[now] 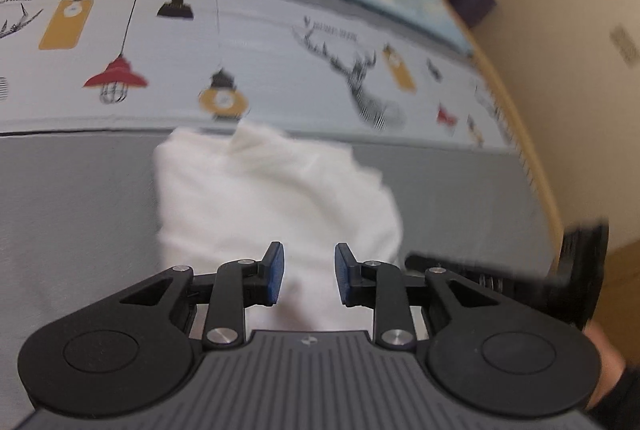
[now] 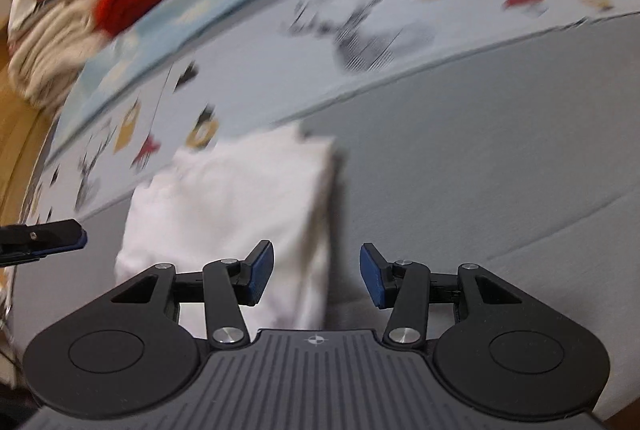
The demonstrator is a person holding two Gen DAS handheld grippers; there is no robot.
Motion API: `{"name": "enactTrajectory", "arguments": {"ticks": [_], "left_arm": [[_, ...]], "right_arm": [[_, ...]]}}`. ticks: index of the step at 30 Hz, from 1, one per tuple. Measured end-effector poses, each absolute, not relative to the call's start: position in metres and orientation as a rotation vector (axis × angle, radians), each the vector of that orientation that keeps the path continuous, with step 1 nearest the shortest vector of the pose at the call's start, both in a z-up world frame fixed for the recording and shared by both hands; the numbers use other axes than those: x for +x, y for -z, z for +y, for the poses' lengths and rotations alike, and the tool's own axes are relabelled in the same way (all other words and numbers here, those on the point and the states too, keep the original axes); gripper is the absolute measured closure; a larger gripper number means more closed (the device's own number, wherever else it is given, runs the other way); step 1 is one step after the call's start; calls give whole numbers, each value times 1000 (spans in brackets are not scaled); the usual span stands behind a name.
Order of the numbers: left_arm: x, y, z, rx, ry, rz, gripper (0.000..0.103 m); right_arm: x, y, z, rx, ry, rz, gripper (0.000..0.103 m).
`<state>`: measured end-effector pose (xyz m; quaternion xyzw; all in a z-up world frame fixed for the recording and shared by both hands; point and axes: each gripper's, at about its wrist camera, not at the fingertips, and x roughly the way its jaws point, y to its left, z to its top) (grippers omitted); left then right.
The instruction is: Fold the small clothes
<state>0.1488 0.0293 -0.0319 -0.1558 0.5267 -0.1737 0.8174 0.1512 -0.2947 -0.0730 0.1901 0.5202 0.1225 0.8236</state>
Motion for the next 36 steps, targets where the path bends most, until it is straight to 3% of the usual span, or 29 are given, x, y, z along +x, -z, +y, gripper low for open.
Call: {"name": "enactTrajectory", "arguments": {"ticks": [3,5,6,7,10,15,19,20,22,24,29,30,31,34,36], "left_arm": [[133,46,33,-263,423,1163,74],[122,59,28,-204,460,1192,74],[118,68,24,-179,487,1205,74],[115,79,20,-149,503,1238,74],[106,113,4,1,524,1317,74],[98,135,6,61,605,1348,74],[109,118,40,-72,599,1282,74],[113,114,52,-129,593,1257,74],[120,106,75,-244,571,1207,74],[125,102,93,-314,510,1172,74],[142,107,131,-423,354,1156,74],[147,108,136,-445,332,1152,74],[152,108,139,-467,313,1149,74],[170,107,145,-538,282,1135,68],[180,107,145,-576,259,1124,58]], "right_arm": [[154,85,-271,373,-260,1187,53],[156,92,-263,386,-241,1225,59],[156,92,-261,397,-238,1217,83],[154,88,-260,399,-223,1192,98],[150,79,-272,447,-193,1127,103],[152,88,-299,409,-33,1161,103],[157,74,-312,519,-81,1034,97],[160,73,-311,543,-103,1014,92],[167,74,-305,561,-115,1014,65],[176,80,-295,557,-110,1040,59],[196,96,-270,546,-111,1084,61],[198,95,-268,531,-105,1072,92],[199,91,-265,505,-95,1039,101],[194,70,-265,464,-49,855,101],[197,72,-260,387,-10,864,101]]}}
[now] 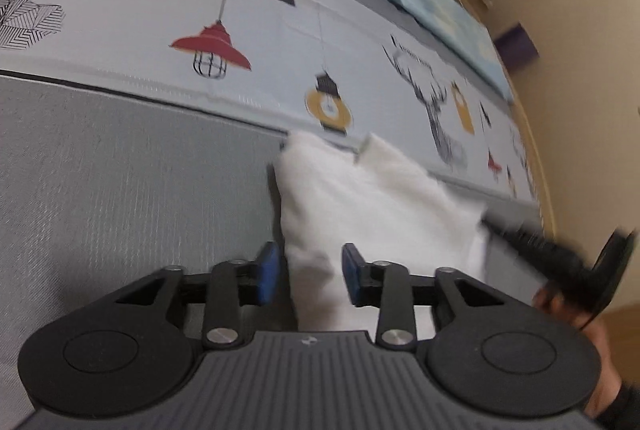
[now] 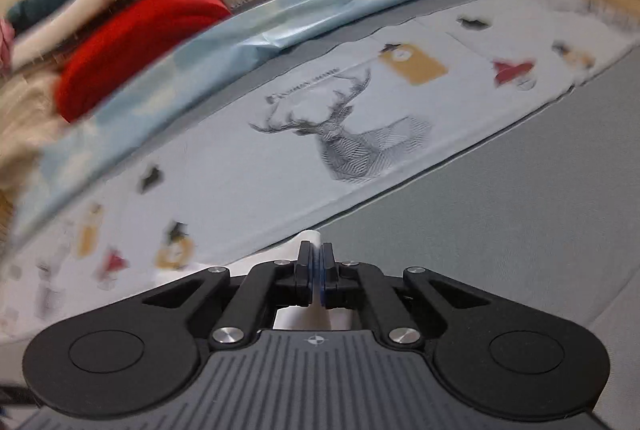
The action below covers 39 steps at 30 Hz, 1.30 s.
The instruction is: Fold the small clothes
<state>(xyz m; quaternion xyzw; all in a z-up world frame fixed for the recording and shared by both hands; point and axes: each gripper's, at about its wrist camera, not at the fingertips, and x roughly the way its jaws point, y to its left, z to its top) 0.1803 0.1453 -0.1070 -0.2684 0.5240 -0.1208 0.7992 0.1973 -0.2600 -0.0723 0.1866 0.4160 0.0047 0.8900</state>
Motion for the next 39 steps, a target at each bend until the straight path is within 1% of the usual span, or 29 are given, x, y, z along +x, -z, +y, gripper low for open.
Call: {"name": "enactTrajectory", "arguments": {"ticks": [1,3,5,6,7,8,9,12,13,14,15,16,20,21,22,24,27,30,32,33,34,35,36,37,38,39], "left_arm": [[185,108,146,-599,253,1123,57],[194,112,141,-637,243,1127,49],[204,118,137,-657,229,1135,47],[207,121,135,-661,224,1141,47],[211,125,134,-667,220,1151,47],[215,130,132,-673,216,1161,47],[220,136,130,-678,212,1172,47],[231,149,123,-683,208,1192,48],[234,152,121,-680,215,1189,51],[237,154,118,-675,229,1177,78],[240,154,116,-654,224,1161,93],[242,154,116,-648,215,1139,93],[243,147,116,-671,182,1039,92],[242,145,116,-659,161,1030,90],[241,141,115,-637,141,1021,90],[236,131,114,-591,126,1006,90],[224,102,110,-518,170,948,90],[210,84,102,-493,336,956,90],[199,85,88,-427,466,1015,84],[194,92,78,-343,485,1064,83],[190,104,70,-240,455,1127,84],[186,116,65,-167,411,1174,87],[182,119,65,-149,381,1176,90],[181,113,66,-169,364,1179,89],[181,102,69,-198,332,1190,79],[178,91,72,-216,293,1175,59]], "right_arm": [[201,81,-260,373,15,919,100],[204,90,-264,392,58,985,96],[201,81,-266,352,48,948,94],[199,76,-265,334,22,928,80],[195,71,-266,325,-18,915,63],[191,69,-268,326,-60,921,58],[188,68,-270,333,-101,939,56],[174,70,-274,333,-227,1036,56],[169,69,-273,319,-266,1061,55],[163,68,-273,297,-308,1083,54],[156,67,-272,277,-340,1101,51],[150,67,-272,256,-370,1125,49],[129,80,-269,157,-453,1254,49],[127,83,-267,145,-476,1268,52],[125,85,-267,135,-498,1273,69],[122,90,-268,151,-516,1301,98],[122,92,-270,149,-483,1307,99],[124,92,-267,135,-455,1300,99],[126,93,-262,109,-460,1298,98],[129,95,-259,96,-463,1300,97],[132,96,-256,87,-463,1302,95],[132,96,-255,82,-453,1305,94],[134,96,-258,86,-444,1305,86],[134,94,-261,105,-433,1295,72],[136,90,-263,128,-411,1274,69],[137,87,-266,147,-392,1255,65]]}}
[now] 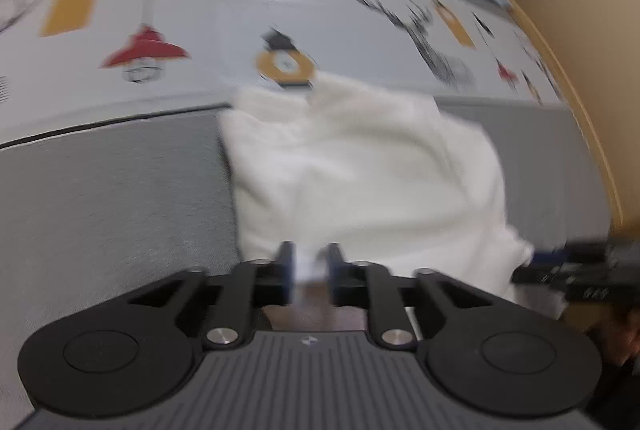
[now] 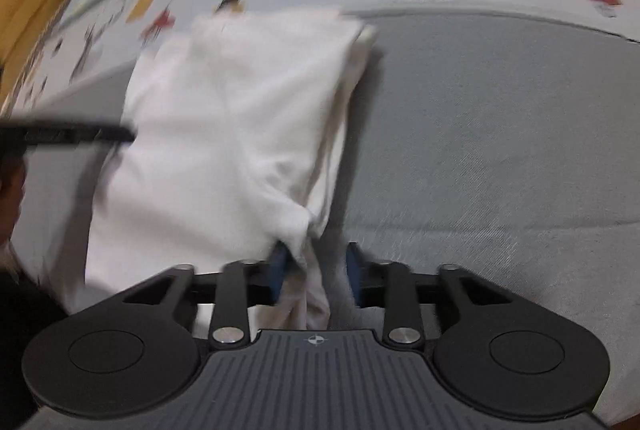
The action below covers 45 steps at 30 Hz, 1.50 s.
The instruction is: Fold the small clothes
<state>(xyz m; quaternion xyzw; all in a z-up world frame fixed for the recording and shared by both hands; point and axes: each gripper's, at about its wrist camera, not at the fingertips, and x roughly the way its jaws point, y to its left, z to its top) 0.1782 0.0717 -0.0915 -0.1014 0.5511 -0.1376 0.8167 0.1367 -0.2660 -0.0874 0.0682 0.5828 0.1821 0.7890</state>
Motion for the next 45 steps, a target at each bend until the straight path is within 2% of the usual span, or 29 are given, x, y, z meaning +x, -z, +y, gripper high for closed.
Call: {"name": "enactTrajectory", "arguments": {"ticks": [2,3,5,9,16,19,23,28,29,30,33,34,36,37,40,41,43,45], "left_arm": [[169,76,76,-231,253,1118,40],[165,75,76,-237,251,1117,36],[160,83,75,-269,248,1139,32],[162,120,85,-344,151,1263,34],[170,119,101,-492,159,1208,34],[179,128,98,-528,153,1228,34],[186,141,92,-512,141,1257,34],[190,140,81,-464,149,1229,48],[191,139,80,-450,152,1221,55],[192,136,81,-441,155,1210,63],[194,120,88,-424,155,1129,72],[194,111,91,-396,150,1084,73],[191,92,95,-352,146,995,73],[190,83,97,-337,140,948,72],[186,62,109,-311,53,818,58],[184,59,116,-324,33,794,44],[182,59,129,-370,36,807,42],[182,67,136,-415,51,868,44]], "right_arm": [[141,86,-273,215,-360,1242,58],[143,86,-275,242,-348,1240,55],[147,86,-273,273,-338,1229,54],[151,83,-269,368,-338,1218,54],[142,57,-289,497,-334,1095,52],[154,70,-287,461,-263,1129,47],[177,96,-283,491,-198,1191,45],[194,123,-271,545,-130,1254,43],[196,123,-267,546,-123,1245,45],[198,122,-263,545,-131,1230,63],[200,119,-253,539,-123,1199,83],[200,116,-253,551,-121,1178,89],[203,108,-254,596,-134,1111,90],[203,101,-252,591,-154,1062,90],[204,75,-231,489,-216,901,87],[203,70,-226,454,-198,866,86],[201,65,-222,409,-151,844,66],[197,62,-224,407,-172,837,65]]}}
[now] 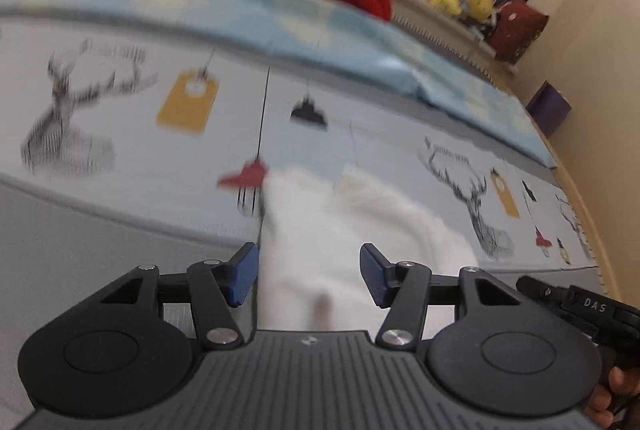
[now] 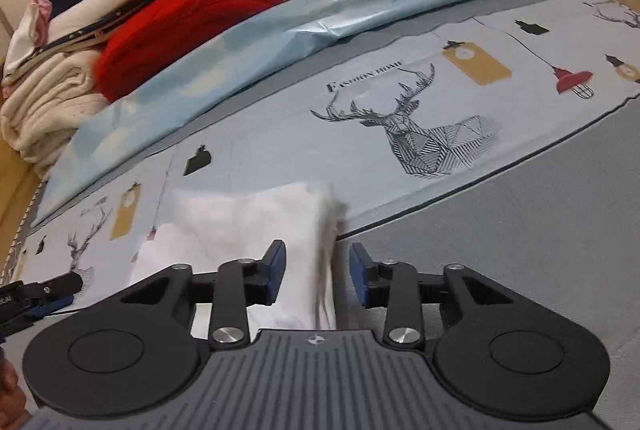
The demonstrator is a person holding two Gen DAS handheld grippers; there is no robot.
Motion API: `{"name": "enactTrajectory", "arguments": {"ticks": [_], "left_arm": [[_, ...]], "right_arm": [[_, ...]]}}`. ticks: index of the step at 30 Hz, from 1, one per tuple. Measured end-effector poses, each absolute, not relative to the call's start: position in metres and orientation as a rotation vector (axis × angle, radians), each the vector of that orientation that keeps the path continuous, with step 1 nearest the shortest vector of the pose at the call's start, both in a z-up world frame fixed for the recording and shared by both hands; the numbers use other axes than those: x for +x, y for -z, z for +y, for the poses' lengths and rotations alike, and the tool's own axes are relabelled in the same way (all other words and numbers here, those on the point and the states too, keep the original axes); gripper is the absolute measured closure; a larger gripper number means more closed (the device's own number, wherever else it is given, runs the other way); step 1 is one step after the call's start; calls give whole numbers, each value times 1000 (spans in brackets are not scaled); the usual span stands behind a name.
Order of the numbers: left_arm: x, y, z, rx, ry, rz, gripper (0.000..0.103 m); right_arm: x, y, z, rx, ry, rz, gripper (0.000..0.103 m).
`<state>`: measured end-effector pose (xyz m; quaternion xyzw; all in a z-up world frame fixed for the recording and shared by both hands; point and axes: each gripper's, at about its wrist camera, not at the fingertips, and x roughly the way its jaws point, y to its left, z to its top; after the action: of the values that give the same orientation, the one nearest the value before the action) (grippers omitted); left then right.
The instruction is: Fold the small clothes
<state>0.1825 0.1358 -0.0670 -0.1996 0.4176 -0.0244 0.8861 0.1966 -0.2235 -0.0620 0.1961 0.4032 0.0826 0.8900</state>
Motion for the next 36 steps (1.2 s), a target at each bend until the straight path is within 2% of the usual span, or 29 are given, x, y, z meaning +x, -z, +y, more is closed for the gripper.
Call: {"name": "enactTrajectory", "arguments": {"ticks": [3,6,8,9,12,15,17,18,19,21,23,24,25,27,29,32,34,36], "left_arm": [[182,80,135,-422,89,961,47],[180,113,126,-333,111,1153,47],[175,132,117,-220,88,1262,47],[172,130,115,-203,92,1254,48],[162,115,116,-213,119,1199,50],[151,125,113,-143,136,1279,50],[145,132,107,-57,146,1315,47],[142,129,104,-25,153,1309,47],[138,127,104,-18,148,1313,47],[128,122,106,-6,120,1318,47],[118,107,101,60,78,1287,44],[110,97,100,97,65,1254,40],[103,83,97,114,52,1207,36],[88,54,96,91,16,1098,11],[69,26,93,49,-21,978,7],[34,-3,81,3,-38,833,6],[10,-13,67,3,-42,744,6],[-10,-14,51,24,-43,683,1]], "right_arm": [[191,61,-216,376,-267,845,65],[187,79,-192,244,-354,977,67],[187,107,-183,86,-269,1127,59],[185,111,-188,112,-253,1152,55],[180,97,-201,203,-245,1112,58],[169,85,-198,165,-302,1081,58],[166,94,-192,109,-343,1153,59],[166,104,-189,48,-324,1220,56],[163,114,-188,-5,-300,1274,40],[161,111,-195,-5,-260,1279,36],[158,95,-205,13,-230,1235,38],[152,87,-208,-11,-201,1201,46],[146,78,-211,-46,-169,1154,47],[132,55,-220,-71,-134,1053,47],[115,27,-230,-39,-126,937,45],[83,1,-237,-14,-127,836,36],[60,-10,-237,-13,-119,790,21],[36,-16,-237,6,-107,750,15]]}}
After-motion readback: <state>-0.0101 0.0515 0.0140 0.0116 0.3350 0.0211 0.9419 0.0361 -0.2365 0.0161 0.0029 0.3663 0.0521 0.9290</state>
